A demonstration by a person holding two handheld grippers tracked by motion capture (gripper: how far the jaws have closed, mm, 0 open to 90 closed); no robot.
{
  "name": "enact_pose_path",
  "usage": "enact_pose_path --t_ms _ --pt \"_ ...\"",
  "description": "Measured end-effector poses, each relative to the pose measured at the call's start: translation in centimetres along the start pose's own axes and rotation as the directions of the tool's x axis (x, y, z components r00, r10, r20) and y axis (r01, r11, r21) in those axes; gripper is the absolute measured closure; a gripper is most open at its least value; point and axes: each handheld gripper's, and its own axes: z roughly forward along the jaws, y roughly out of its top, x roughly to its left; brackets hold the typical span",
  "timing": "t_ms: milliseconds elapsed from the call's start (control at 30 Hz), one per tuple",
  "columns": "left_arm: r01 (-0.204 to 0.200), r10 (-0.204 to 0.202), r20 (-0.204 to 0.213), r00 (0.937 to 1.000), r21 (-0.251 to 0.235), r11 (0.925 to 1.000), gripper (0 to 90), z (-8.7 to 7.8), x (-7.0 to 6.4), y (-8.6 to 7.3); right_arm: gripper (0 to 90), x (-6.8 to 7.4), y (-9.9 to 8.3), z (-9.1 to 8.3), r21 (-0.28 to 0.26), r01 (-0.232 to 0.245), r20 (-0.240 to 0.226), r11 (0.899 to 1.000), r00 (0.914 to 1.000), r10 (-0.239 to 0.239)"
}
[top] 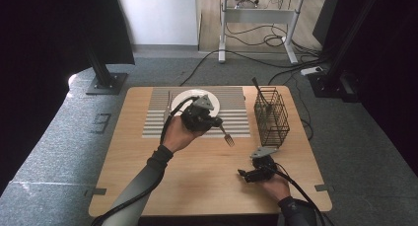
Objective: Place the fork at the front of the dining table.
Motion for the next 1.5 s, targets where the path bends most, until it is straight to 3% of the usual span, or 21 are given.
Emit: enact_pose_path --t_ms 200,400,700,767,800,833,867,900,1100,1233,1300,1333,1367,1433,1467,1500 --pt "0.01 -0.01 0.015 0.9998 0.01 0.9999 86.8 0.6 -0.1 -1.1 14.6 0.1 2.4 -0.3 -0.056 0.012 -0.006 0.998 0.9999 -0.013" --pt "0.0 -0.001 0.021 0.9998 0.027 0.9996 86.8 1.0 -0.4 -1.5 25.4 0.8 5.7 -0.2 -0.113 0.049 -0.014 0.992 0.9986 -0.051" --pt "0.0 -0.002 0.026 0.9996 0.041 0.9992 86.7 1.1 -0.4 -1.9 51.9 2.1 10.2 0.4 -0.115 0.131 -0.031 0.985 0.9903 -0.136" --pt "0.004 -0.005 0.031 0.9995 0.038 0.9993 86.8 1.2 -0.4 -2.0 64.5 2.4 11.0 0.7 -0.096 0.146 -0.025 0.985 0.9885 -0.149" --pt "0.004 -0.005 0.031 0.9995 0.038 0.9993 86.8 1.2 -0.4 -2.0 64.5 2.4 11.0 0.7 -0.096 0.146 -0.025 0.985 0.9885 -0.149" --pt "0.012 -0.013 0.031 0.9994 0.031 0.9994 86.8 1.3 -0.3 -2.0 72.6 2.5 11.3 1.0 -0.085 0.152 -0.024 0.985 0.9876 -0.155" --pt "0.012 -0.013 0.031 0.9994 0.031 0.9994 86.7 1.3 -0.3 -2.0 72.6 2.5 11.3 1.0 -0.085 0.152 -0.024 0.985 0.9876 -0.155" --pt "0.02 -0.021 0.034 0.9992 0.026 0.9995 86.7 1.4 -0.3 -2.0 78.2 2.8 11.4 1.3 -0.08 0.159 -0.012 0.984 0.9869 -0.161" --pt "0.058 -0.057 0.03 0.9979 -0.027 0.9979 86.7 1.9 -0.3 -1.9 83.5 3.8 11.4 1.5 -0.083 0.205 0.033 0.975 0.9787 -0.203" --pt "0.059 -0.058 0.015 0.9982 -0.076 0.9953 85.2 2.0 -0.5 -2.1 83.8 3.7 11.4 1.5 -0.088 0.172 0.004 0.981 0.9851 -0.172" --pt "0.067 -0.067 0.003 0.9977 -0.106 0.9921 64.0 1.9 -0.6 -2.3 84.0 3.5 11.5 1.5 -0.095 0.157 -0.01 0.983 0.9873 -0.159" --pt "0.068 -0.069 -0.006 0.9976 -0.117 0.9908 64.0 1.9 -0.6 -2.5 84.0 3.5 11.5 1.5 -0.097 0.152 -0.013 0.984 0.988 -0.154" --pt "0.082 -0.085 -0.016 0.9962 -0.14 0.9867 52.9 1.8 -0.8 -3.1 84.0 3.4 11.4 1.5 -0.093 0.152 -0.013 0.984 0.988 -0.154" --pt "0.091 -0.094 -0.012 0.9955 -0.149 0.9845 42.2 1.8 -0.9 -3.5 84.0 3.2 11.4 1.6 -0.087 0.15 -0.006 0.985 0.9885 -0.151" --pt "0.098 -0.102 -0.018 0.9946 -0.154 0.9832 42.2 1.8 -1.0 -3.9 84.0 3.2 11.4 1.6 -0.087 0.15 -0.006 0.985 0.9885 -0.151" --pt "0.102 -0.109 -0.039 0.9932 -0.156 0.9825 32.5 1.8 -1.3 -4.8 84.0 2.9 11.3 1.5 -0.086 0.145 -0.001 0.986 0.9893 -0.146"
